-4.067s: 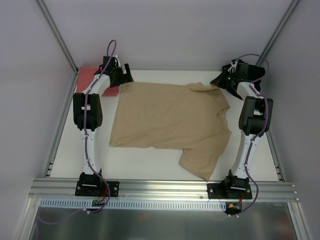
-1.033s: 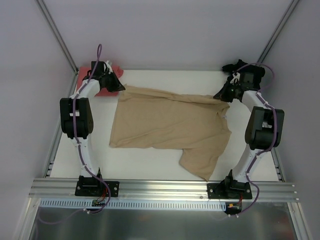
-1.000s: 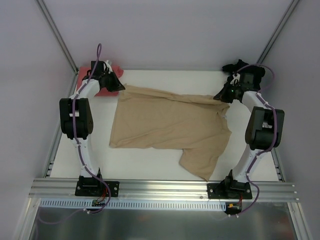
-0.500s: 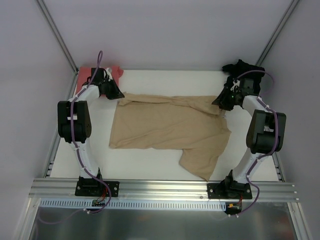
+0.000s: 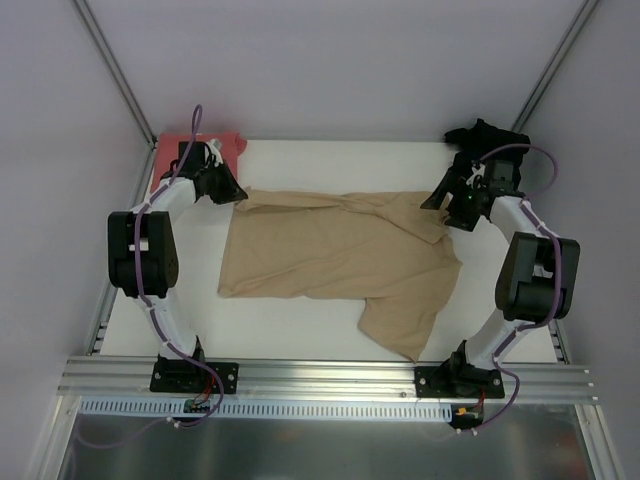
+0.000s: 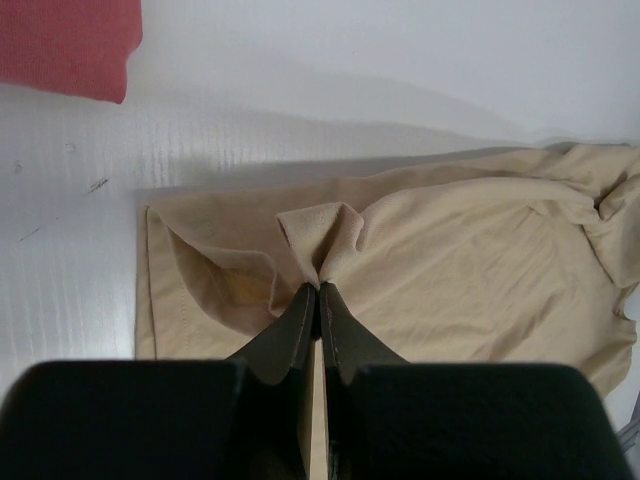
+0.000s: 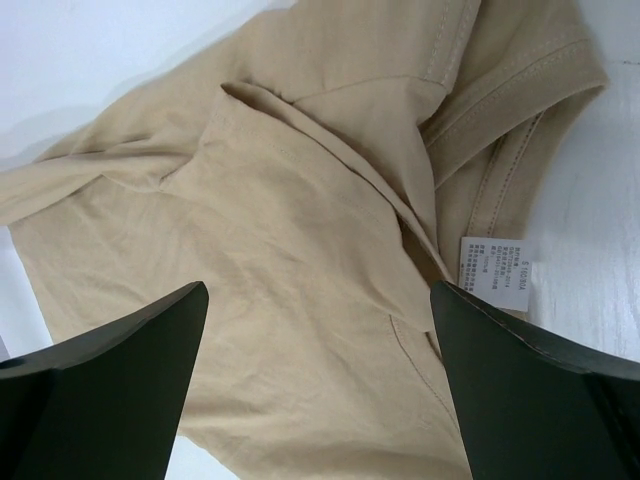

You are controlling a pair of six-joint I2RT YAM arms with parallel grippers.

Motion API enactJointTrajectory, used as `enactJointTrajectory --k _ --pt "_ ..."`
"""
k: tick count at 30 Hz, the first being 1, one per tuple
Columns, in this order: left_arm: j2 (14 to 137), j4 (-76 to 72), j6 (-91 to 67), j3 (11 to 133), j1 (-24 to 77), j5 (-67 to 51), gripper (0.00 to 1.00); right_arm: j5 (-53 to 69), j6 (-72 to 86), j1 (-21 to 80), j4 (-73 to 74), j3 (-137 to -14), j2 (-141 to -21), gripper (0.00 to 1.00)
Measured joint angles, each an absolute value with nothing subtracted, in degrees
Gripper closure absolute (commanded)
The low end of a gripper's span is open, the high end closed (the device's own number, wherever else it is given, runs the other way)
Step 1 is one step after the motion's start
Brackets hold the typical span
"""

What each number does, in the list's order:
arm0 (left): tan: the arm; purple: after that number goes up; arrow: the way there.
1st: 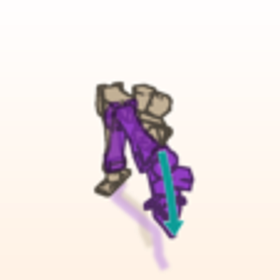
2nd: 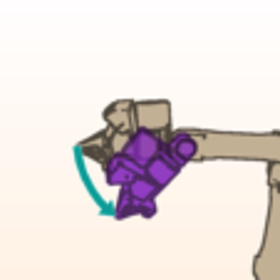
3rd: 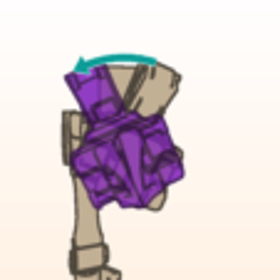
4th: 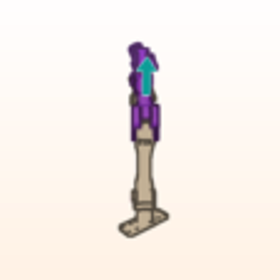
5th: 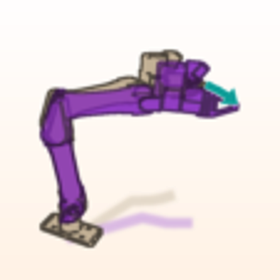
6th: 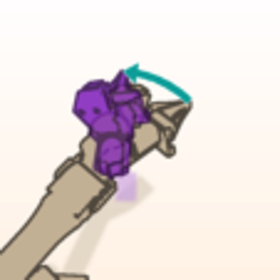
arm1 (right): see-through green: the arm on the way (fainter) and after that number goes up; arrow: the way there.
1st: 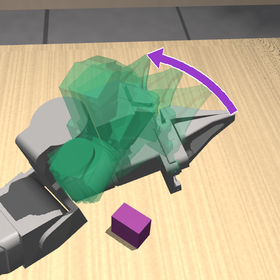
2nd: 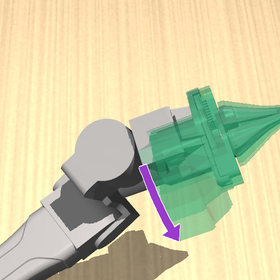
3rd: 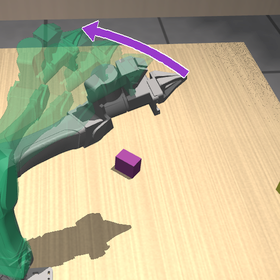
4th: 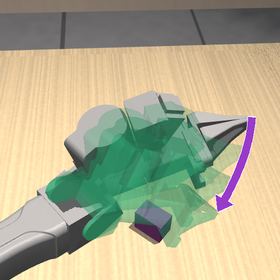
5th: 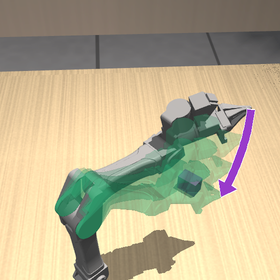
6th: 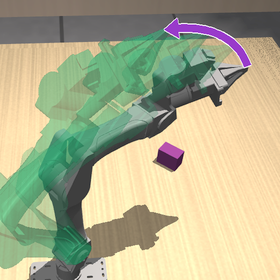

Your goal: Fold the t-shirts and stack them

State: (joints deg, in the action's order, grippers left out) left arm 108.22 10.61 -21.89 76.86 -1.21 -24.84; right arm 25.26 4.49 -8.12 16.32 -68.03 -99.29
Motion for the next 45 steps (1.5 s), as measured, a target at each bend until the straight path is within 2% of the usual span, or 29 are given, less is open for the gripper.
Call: enactJointTrajectory --k 8,15,18,19,20,22,28,38,41,43,45 --pt "106.4 10.0 -21.6 75.1 -1.2 -23.2 1.00 25.7 5.8 -8.1 17.0 -69.2 -98.5 0.00" --pt "105.2 10.1 -21.4 71.8 -1.2 -20.5 0.92 25.8 5.8 -8.1 17.4 -69.2 -96.4 0.01" --pt "104.6 9.9 -21.0 70.1 -1.1 -19.4 0.65 25.8 5.8 -8.1 17.5 -69.2 -96.3 0.00" --pt "104.3 9.9 -21.0 69.4 -1.1 -19.0 0.39 25.8 5.8 -8.1 17.5 -69.2 -96.3 0.01" --pt "103.8 9.9 -20.8 68.6 -0.9 -18.8 0.23 25.8 5.8 -8.1 17.5 -69.2 -96.3 0.01" --pt "102.6 9.8 -21.1 66.8 -0.7 -18.0 0.01 25.8 5.8 -8.1 17.5 -69.2 -96.3 0.00" --pt "95.9 9.2 -22.2 60.3 -0.7 -15.4 0.01 25.8 5.8 -8.1 17.6 -69.2 -96.3 0.01" --pt "96.3 5.1 -24.8 63.2 -0.7 -16.4 0.01 25.9 5.7 -8.1 18.5 -69.2 -96.3 0.00" --pt "99.2 4.8 -24.9 66.9 -0.7 -18.0 0.10 26.0 5.7 -8.1 18.7 -69.2 -96.3 0.01" --pt "100.7 4.2 -25.2 68.1 -0.7 -19.1 0.23 25.9 5.7 -8.1 18.8 -69.2 -96.3 0.00" --pt "101.7 3.8 -25.3 68.3 -0.7 -20.1 0.31 25.9 5.7 -8.1 18.9 -69.2 -96.3 0.01"
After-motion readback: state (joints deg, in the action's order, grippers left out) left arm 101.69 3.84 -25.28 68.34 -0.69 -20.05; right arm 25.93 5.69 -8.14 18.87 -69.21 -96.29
